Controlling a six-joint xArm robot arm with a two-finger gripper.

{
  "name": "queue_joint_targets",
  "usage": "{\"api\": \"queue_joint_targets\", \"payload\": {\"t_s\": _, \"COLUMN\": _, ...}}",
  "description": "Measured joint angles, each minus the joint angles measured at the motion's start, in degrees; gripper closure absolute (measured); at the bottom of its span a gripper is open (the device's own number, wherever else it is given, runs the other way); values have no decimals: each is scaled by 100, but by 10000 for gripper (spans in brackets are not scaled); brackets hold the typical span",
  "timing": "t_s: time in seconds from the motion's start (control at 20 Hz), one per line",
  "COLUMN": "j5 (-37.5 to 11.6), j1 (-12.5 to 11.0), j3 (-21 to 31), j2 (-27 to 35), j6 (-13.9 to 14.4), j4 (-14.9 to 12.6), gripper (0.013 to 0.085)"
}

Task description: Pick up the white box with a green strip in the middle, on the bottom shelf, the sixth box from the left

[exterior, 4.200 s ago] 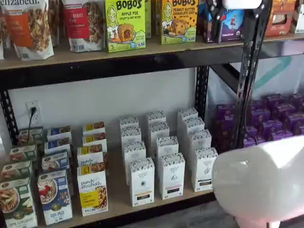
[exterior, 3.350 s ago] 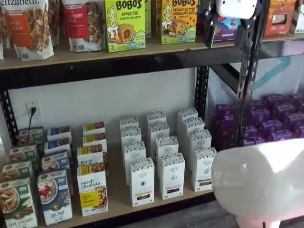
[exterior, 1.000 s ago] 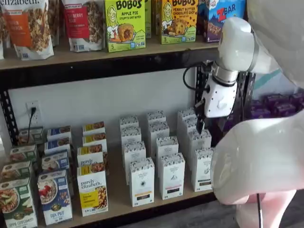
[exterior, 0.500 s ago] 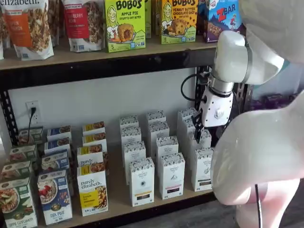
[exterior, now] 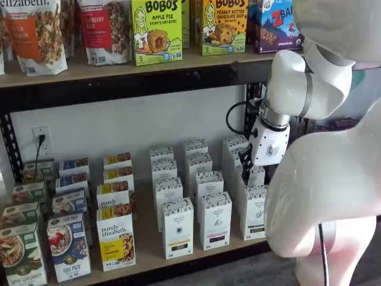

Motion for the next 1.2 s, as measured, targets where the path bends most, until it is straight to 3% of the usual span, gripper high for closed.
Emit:
{"api": "queue_joint_targets", "payload": {"t_s": 0.25, "j5": -139, "j1": 11, "j3": -50, "j2": 221, "j6": -23, "j4": 21, "gripper": 130}}
{"api": "queue_joint_targets", "payload": {"t_s": 0.4, "j5": -301, "j1": 49, "j3": -51, "j2": 359, "j6": 74, "j4": -73, "gripper": 130}}
{"api": "queue_joint_targets", "payload": {"t_s": 0.45, "j5": -384, "j1": 74, "j3": -50, "j2": 425, "j6": 245, "j4": -254, "gripper": 130}}
{"api": "queue_joint_targets", "payload": {"t_s": 0.55, "j5": -488, "j1": 123, "j3": -83, "j2": 600, "j6": 345, "j4": -329, "gripper": 130}}
{"api": "queue_joint_targets", "payload": {"t_s": 0.8, "j5": -786, "j1": 195, "j3": -195, "j2": 1050, "j6": 265, "j4": -182, "gripper": 130}}
{"api": "queue_joint_targets", "payload": {"t_s": 1.2, "j5": -1296, "j1": 209, "j3": -437, "j2": 1775, "j6": 412, "j4": -368, "gripper": 130}}
